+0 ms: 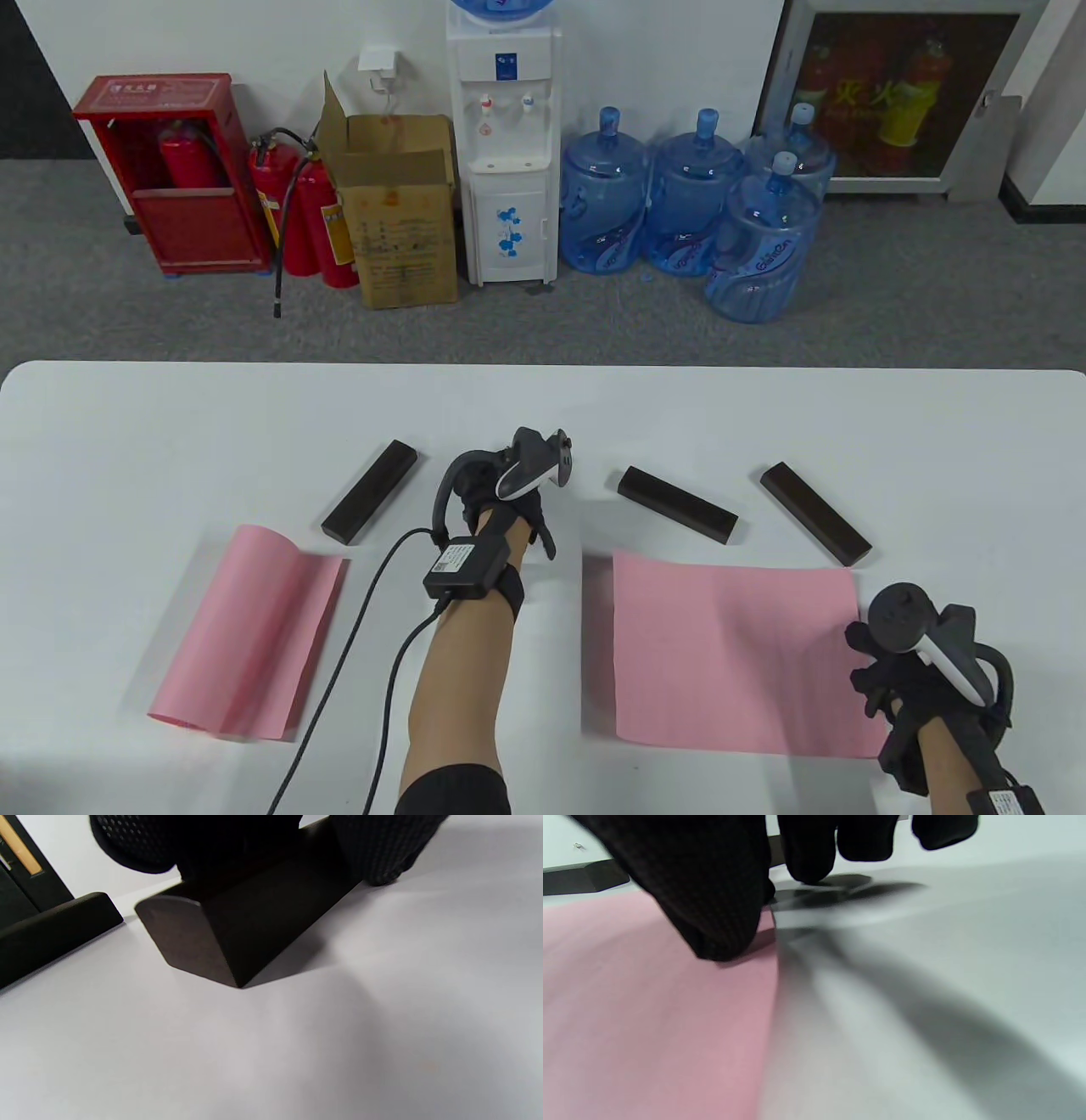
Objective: Unroll papers and secure with paperweights
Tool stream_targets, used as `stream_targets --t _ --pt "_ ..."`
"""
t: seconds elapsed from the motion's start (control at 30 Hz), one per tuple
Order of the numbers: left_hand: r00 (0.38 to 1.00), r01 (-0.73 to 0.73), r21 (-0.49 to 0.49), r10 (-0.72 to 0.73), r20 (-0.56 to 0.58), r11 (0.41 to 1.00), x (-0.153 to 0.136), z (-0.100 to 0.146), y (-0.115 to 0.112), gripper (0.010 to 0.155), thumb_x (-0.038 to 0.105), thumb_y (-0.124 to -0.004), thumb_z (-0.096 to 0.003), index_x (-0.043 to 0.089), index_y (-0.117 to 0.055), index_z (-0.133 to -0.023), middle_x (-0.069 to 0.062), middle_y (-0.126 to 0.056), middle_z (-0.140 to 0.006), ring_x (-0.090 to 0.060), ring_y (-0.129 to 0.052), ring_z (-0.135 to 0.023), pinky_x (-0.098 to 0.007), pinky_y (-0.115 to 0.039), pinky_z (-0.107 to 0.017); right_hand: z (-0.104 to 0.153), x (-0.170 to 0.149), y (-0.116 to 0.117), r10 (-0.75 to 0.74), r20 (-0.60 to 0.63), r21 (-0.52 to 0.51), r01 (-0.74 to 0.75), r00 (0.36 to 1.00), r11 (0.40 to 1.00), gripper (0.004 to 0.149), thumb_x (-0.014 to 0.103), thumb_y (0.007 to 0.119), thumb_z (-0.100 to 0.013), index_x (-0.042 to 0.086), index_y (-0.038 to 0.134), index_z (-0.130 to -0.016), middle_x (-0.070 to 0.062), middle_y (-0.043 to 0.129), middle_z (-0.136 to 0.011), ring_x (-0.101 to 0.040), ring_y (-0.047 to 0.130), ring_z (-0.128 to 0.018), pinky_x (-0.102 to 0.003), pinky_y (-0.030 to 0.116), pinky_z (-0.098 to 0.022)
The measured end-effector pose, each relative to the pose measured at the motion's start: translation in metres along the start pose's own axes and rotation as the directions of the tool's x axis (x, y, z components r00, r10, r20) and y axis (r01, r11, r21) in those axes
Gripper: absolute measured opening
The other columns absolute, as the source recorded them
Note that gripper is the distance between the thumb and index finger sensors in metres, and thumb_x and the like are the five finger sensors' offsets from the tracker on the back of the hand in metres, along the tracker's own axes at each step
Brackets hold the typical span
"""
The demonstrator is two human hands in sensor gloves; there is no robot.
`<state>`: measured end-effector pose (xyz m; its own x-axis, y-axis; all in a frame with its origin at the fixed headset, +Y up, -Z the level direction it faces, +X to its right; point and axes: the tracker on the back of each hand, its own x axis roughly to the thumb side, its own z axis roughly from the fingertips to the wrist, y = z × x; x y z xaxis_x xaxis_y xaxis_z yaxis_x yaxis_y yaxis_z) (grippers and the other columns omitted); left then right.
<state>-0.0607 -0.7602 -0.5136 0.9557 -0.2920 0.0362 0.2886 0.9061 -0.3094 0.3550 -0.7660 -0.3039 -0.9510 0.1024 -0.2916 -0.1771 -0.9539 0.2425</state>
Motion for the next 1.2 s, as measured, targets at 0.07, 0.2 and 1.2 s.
stream_targets --t 0.07,0.2,1.2 --pt "1.0 -0.001 0.026 0.0 0.016 1.0 0.0 0.001 0.001 0.08 0.045 -0.078 -0.0472 0.045 -0.026 -0.108 -0.005 -0.073 -0.109 -0.034 -0.092 -0.079 -0.051 -0.073 -0.06 0.0 0.0 0.0 0.002 0.001 -0.003 -0.002 1.0 1.0 0.057 0.032 0.094 -0.036 0.03 0.079 -0.091 -0.005 0.054 -0.111 -0.038 0.05 -0.106 -0.064 0.047 -0.075" --pt "0.998 -0.027 0.026 0.026 0.049 0.999 -0.004 0.007 0.0 0.079 0.046 -0.077 -0.0473 0.052 -0.024 -0.106 -0.008 -0.076 -0.105 -0.031 -0.097 -0.073 -0.05 -0.076 -0.057 -0.001 0.002 0.0 0.023 0.005 -0.001 -0.023 1.0 1.0 0.057 0.032 0.095 -0.036 0.029 0.079 -0.091 -0.005 0.055 -0.11 -0.038 0.051 -0.107 -0.064 0.047 -0.075" --pt "0.908 -0.283 0.044 0.253 0.334 0.958 0.088 0.181 0.019 0.061 0.06 -0.07 -0.0462 0.05 -0.058 -0.106 -0.018 -0.096 -0.078 -0.018 -0.106 -0.038 -0.044 -0.087 -0.037 -0.001 0.001 0.002 0.011 0.032 -0.02 -0.01 0.999 1.0 0.057 0.032 0.094 -0.036 0.028 0.08 -0.091 -0.006 0.056 -0.11 -0.038 0.049 -0.107 -0.064 0.047 -0.075"
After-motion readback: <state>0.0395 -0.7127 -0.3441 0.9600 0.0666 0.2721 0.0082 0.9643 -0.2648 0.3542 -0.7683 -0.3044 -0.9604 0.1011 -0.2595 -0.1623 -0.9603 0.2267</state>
